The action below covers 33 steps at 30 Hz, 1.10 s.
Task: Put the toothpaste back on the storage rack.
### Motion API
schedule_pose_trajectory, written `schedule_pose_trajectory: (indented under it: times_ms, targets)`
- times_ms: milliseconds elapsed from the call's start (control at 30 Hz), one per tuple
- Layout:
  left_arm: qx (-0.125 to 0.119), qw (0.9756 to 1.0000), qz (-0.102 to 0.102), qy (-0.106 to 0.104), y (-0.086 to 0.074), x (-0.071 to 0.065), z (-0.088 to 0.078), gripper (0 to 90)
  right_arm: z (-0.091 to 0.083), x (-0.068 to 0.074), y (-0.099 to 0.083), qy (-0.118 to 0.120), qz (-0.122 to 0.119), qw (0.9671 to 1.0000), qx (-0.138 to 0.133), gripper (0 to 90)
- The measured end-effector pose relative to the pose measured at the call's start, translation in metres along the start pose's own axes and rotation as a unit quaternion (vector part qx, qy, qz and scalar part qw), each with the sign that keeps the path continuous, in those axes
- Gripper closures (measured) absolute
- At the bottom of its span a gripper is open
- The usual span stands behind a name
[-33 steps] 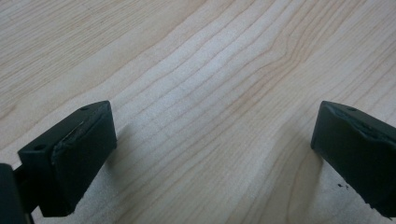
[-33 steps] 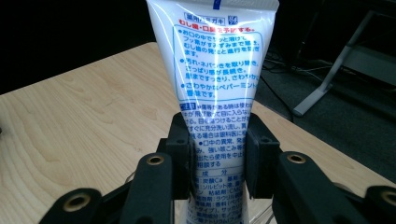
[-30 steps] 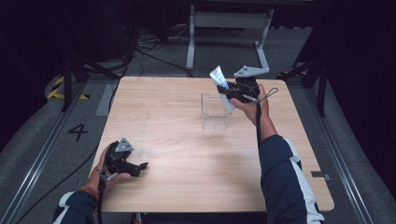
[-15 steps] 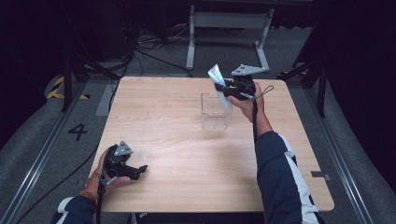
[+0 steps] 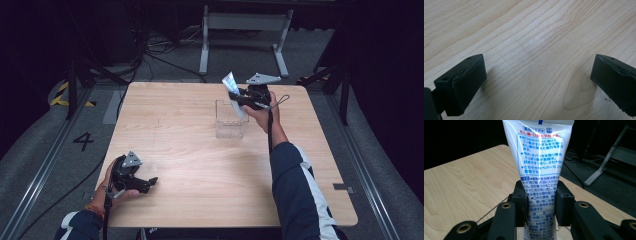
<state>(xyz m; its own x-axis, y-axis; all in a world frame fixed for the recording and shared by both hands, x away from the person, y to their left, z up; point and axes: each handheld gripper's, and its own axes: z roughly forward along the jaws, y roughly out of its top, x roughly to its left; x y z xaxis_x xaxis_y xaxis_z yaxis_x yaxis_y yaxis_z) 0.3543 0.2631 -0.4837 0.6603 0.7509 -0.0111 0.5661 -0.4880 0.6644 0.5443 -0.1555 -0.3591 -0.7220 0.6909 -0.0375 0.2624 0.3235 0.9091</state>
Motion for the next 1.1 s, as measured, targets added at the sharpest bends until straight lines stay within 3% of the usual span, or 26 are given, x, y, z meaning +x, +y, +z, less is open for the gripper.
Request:
schedule_pose_trajectory:
  times_ms: [667, 1100]
  targets:
    - [0.001, 1.0000, 0.001, 0.001, 0.000, 0.000, 0.000, 0.7, 0.004, -0.002, -0.023, -0.004, 0.006, 0.9999, -0.008, 67.1]
    - [0.001, 1.0000, 0.003, 0.001, 0.000, 0.000, -0.001, 0.7, 0.003, 0.005, -0.040, 0.016, -0.012, 0.9996, 0.018, 66.3]
